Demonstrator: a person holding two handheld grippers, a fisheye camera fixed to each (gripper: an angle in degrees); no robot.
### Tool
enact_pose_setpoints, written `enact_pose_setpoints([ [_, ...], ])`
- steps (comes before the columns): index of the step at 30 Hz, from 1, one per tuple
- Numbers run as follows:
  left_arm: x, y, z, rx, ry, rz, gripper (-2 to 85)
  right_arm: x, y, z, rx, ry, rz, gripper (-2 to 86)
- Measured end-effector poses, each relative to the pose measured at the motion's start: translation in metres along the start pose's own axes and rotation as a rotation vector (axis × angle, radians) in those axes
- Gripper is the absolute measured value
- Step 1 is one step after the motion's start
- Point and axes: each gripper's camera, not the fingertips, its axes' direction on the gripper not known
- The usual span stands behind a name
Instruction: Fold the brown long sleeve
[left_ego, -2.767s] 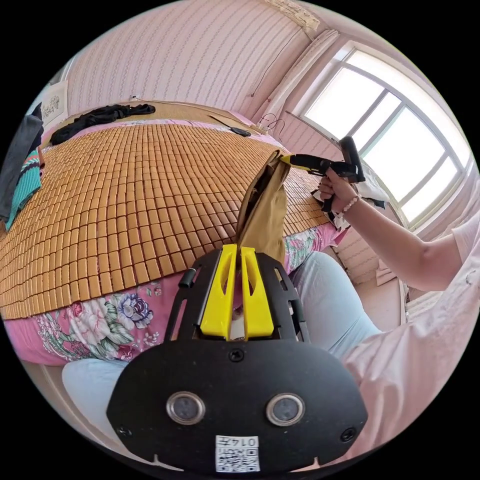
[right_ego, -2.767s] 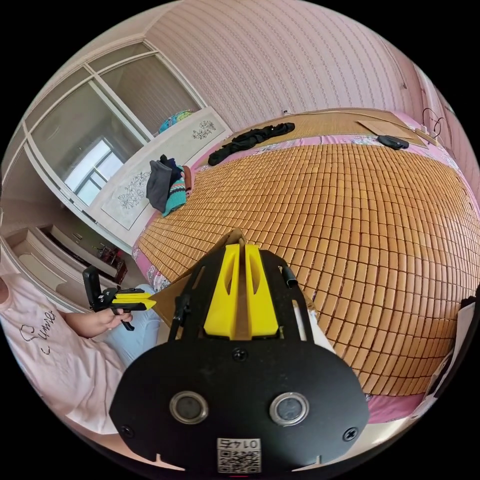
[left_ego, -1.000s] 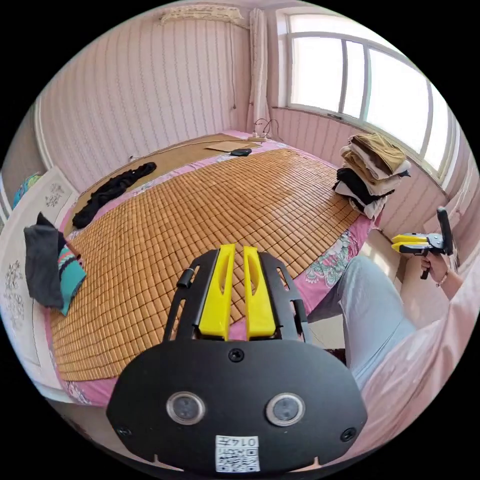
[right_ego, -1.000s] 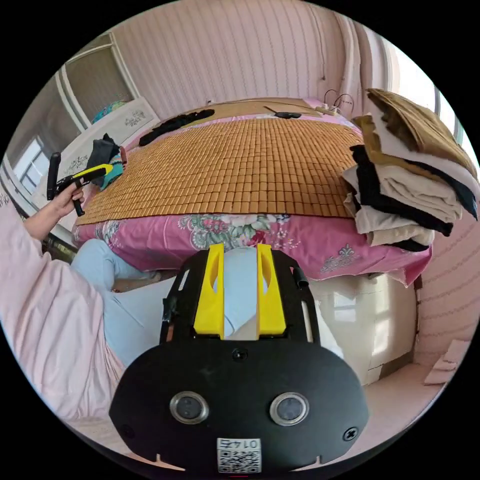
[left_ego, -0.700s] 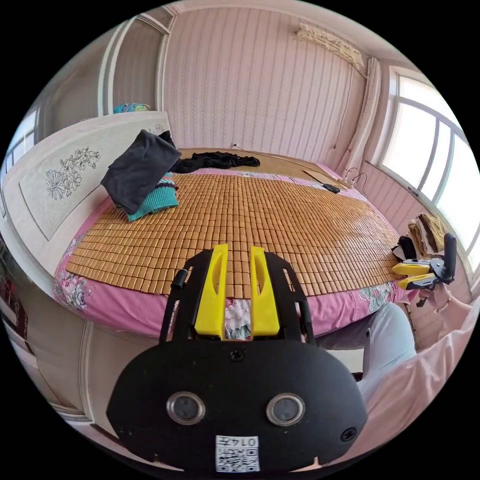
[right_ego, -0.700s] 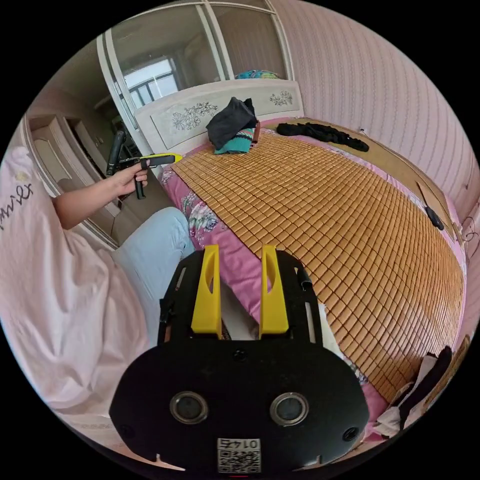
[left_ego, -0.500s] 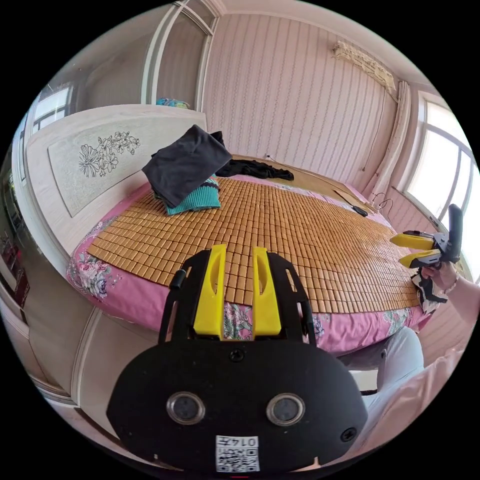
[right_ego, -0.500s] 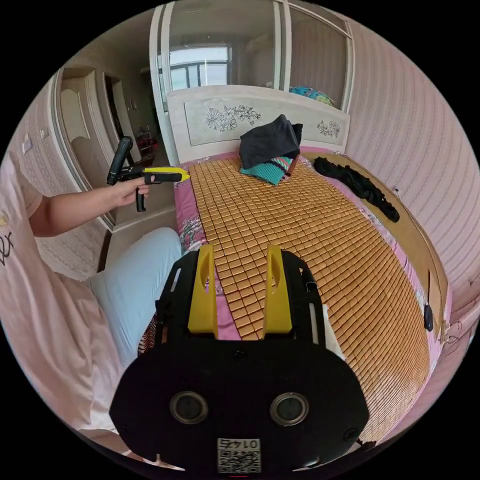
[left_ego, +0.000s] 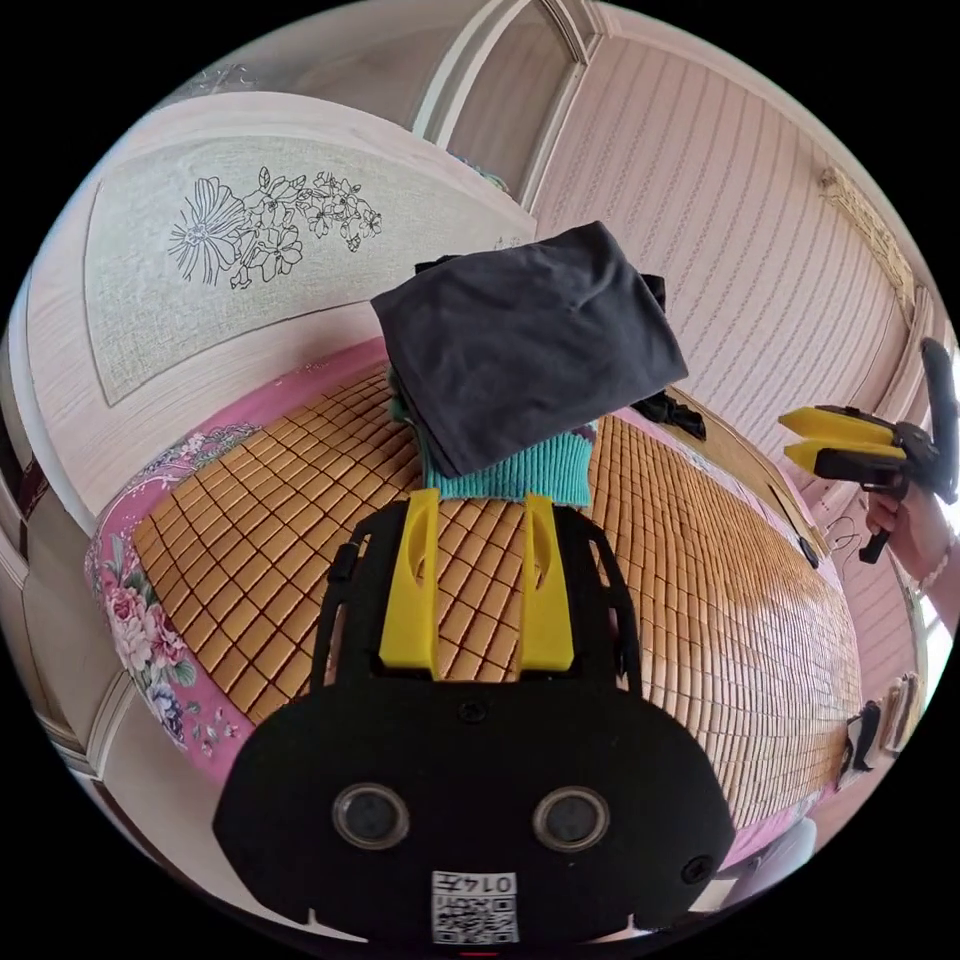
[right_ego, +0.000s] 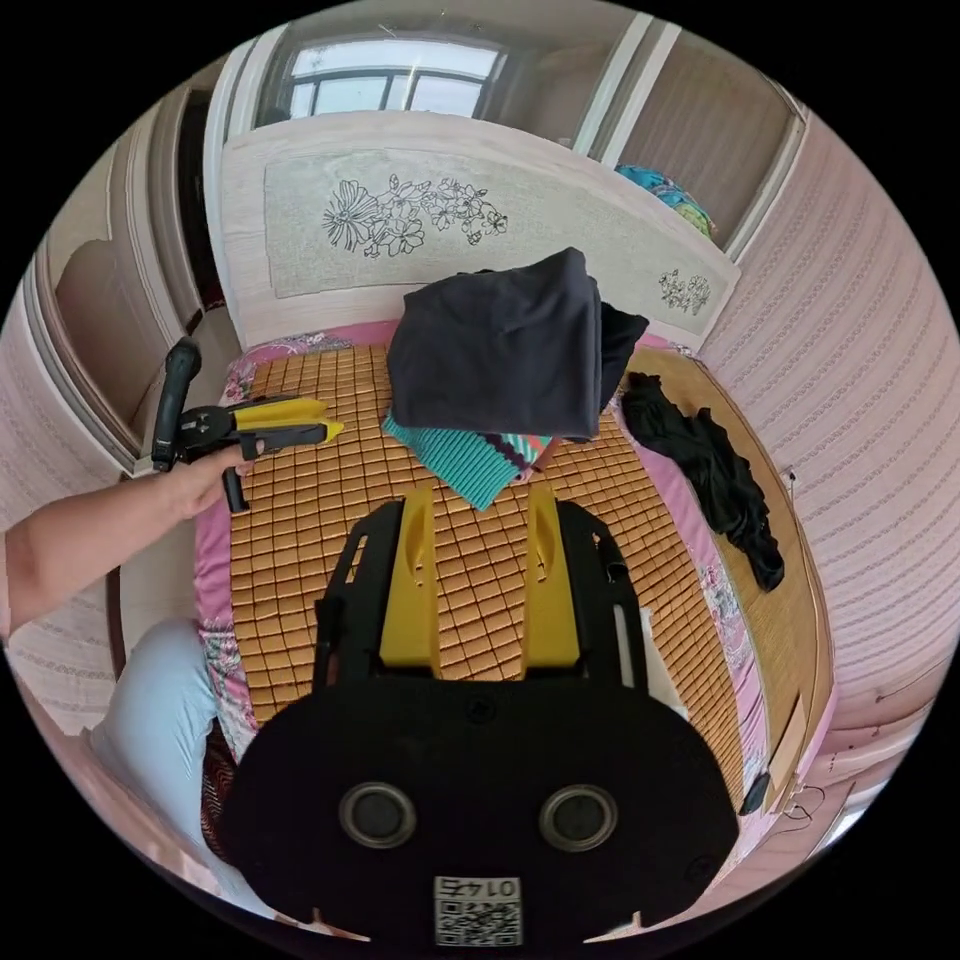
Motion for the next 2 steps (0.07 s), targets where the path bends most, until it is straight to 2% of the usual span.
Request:
enact_pose_setpoints([
  [2,-0.009,-0.02,0.014,0.034,-0.035,-0.022,12.6,0.012,-0.031,0.041,0.003,0.009,0.036,13.0],
])
